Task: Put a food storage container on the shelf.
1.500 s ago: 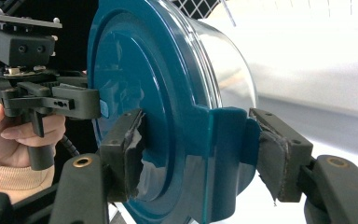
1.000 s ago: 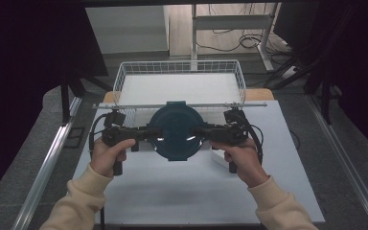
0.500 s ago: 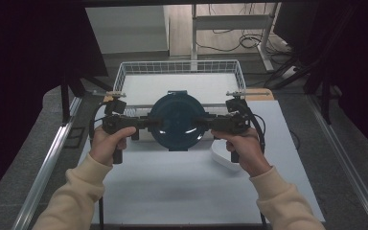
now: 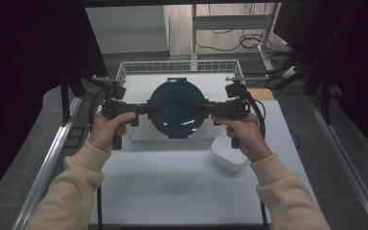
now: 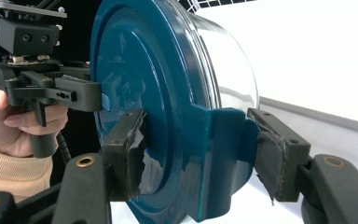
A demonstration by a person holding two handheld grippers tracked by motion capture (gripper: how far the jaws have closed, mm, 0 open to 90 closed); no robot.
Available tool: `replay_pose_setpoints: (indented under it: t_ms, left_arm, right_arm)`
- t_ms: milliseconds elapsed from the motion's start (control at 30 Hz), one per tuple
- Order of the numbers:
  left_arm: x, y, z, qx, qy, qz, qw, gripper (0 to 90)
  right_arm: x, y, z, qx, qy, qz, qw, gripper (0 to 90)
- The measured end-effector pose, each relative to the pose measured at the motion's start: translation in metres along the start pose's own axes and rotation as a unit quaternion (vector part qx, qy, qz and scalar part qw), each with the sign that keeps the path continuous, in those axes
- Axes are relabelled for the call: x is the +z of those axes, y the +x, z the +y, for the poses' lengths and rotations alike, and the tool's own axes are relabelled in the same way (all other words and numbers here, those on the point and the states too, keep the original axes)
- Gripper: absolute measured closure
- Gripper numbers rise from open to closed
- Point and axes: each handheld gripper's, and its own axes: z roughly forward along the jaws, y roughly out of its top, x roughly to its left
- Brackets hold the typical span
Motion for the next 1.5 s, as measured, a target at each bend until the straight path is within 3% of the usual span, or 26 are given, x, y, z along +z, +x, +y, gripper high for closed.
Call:
replay_pose_setpoints:
  t_ms: [300, 1067, 1500]
  left_arm:
    - [-0.001, 0.003, 0.019, 0.002, -0.004, -0.003, 1.0000, 43.7]
    - [0.004, 0.013, 0.068, 0.004, 0.001, 0.004, 1.0000, 43.5]
    - [0.021, 0.034, 0.081, -0.026, 0.015, 0.003, 0.9995, 43.5]
  right_arm:
    - [0.000, -0.001, 0.022, -0.011, 0.003, -0.003, 0.9999, 39.7]
    - [0.008, -0.016, 0.070, -0.004, 0.013, 0.002, 0.9999, 39.8]
    - [0.020, -0.040, 0.084, 0.016, 0.025, 0.004, 0.9995, 39.8]
